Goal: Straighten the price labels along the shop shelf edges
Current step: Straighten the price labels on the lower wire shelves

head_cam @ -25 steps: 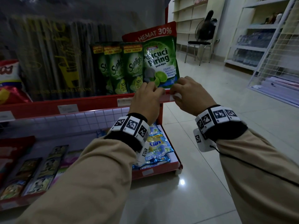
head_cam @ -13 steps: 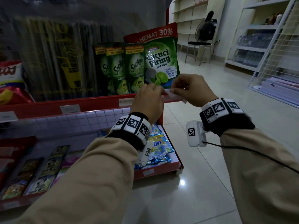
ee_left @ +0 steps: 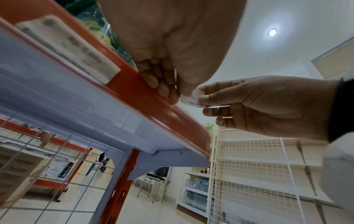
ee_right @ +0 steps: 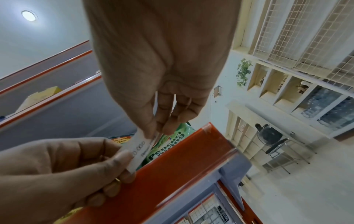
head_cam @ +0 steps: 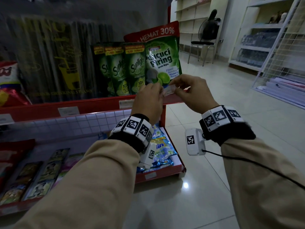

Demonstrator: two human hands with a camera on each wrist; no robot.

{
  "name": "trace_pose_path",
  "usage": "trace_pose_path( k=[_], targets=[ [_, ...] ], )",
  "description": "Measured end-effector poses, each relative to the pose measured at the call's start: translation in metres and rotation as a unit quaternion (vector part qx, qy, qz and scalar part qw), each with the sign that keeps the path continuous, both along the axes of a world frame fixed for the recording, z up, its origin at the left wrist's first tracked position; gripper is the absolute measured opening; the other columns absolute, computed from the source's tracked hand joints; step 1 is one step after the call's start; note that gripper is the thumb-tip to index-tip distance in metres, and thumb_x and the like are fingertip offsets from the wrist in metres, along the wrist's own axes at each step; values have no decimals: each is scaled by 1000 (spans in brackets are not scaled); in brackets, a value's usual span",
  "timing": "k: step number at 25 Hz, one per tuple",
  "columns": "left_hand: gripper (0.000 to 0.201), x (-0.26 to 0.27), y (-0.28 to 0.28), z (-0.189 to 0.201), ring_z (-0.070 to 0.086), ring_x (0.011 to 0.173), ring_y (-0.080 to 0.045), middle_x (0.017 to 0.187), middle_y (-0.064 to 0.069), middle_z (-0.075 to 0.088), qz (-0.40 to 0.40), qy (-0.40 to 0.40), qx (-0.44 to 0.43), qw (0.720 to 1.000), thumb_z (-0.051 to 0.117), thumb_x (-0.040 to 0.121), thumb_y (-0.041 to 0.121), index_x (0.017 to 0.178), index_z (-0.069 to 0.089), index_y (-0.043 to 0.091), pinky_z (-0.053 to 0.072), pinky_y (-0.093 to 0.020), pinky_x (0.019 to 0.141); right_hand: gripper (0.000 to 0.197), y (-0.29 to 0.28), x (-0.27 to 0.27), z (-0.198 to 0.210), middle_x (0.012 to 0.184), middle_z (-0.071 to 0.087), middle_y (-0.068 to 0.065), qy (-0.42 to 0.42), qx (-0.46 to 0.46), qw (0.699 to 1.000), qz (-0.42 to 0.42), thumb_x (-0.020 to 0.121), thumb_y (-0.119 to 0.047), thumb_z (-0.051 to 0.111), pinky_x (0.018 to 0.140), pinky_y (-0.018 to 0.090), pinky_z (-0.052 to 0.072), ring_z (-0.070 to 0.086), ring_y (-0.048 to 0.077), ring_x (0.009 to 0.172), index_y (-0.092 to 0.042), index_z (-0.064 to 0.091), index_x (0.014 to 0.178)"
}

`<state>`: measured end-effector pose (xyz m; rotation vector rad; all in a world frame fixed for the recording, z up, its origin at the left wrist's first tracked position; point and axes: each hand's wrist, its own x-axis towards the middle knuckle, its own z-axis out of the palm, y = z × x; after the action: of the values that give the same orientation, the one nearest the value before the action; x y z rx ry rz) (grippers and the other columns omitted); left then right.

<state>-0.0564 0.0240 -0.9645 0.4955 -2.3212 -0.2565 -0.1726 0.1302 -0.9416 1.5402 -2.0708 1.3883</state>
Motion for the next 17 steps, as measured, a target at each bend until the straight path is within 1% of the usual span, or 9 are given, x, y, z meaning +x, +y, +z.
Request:
trace_pose_path(
  k=[3,5,6,8,10,11,14,15,17],
  targets=[
    [19,1,1,0,48,100,-24,104,-6,59,-9,13,11,1000,50,95,19,112,56,12,39,-34,85,10,2,-8,4,84,65,-8,-4,-23,999,-36,87,-9,63,62,1,40,57,-7,73,-14,67,95],
    [23,2,2,0,49,102,-24,104,-6,60,-15,27,18,999,51,94,19,117,54,14,40,-36,88,9,3,-12,4,84,64,-8,-2,-4,999,-48,87,-9,62,63,1,40,57,-3,74,-14,67,93],
    [26,2,2,0,48,102,-24,104,-6,60,-17,29,20,999,52,94,19,119,53,14,40,-37,88,9,3,-13,4,85,64,-7,1,14,999,-51,87,-9,62,64,1,40,58,2,76,-14,67,92],
    [28,0,3,0,47,103,-25,105,-5,59,-14,18,6,1000,52,94,23,121,52,16,40,-38,89,8,4,-13,2,88,64,-4,6,41,998,-53,87,-10,63,66,10,43,57,10,79,-15,67,91],
    [23,-3,4,-1,46,103,-25,107,-5,57,10,-9,-34,999,50,95,27,117,54,19,38,-36,86,8,4,-13,-1,91,66,0,7,57,997,-49,87,-11,63,65,16,43,56,11,74,-16,67,90],
    [21,-4,5,-1,45,102,-25,108,-5,56,23,-20,-49,998,48,95,28,113,56,19,36,-36,85,7,4,-13,-3,92,66,2,13,66,997,-48,87,-11,63,66,19,44,56,12,74,-15,68,90],
    [21,-7,4,-1,45,104,-27,110,-6,56,41,-35,-62,997,47,96,26,111,58,16,37,-37,87,11,4,-13,-4,94,64,-1,51,93,992,-63,85,-15,63,82,38,49,58,22,89,-16,67,95],
    [22,-7,4,-1,44,105,-27,111,-7,55,44,-39,-65,996,47,96,26,112,58,15,37,-37,88,15,5,-12,-3,93,63,-2,65,102,991,-65,83,-14,63,83,41,49,58,24,91,-16,66,97],
    [23,-7,4,-1,44,106,-27,113,-7,54,50,-52,-76,994,45,97,26,112,58,14,37,-38,89,19,6,-13,-2,95,63,1,96,124,986,-64,79,-13,63,80,39,50,58,25,89,-16,64,98]
  ],
)
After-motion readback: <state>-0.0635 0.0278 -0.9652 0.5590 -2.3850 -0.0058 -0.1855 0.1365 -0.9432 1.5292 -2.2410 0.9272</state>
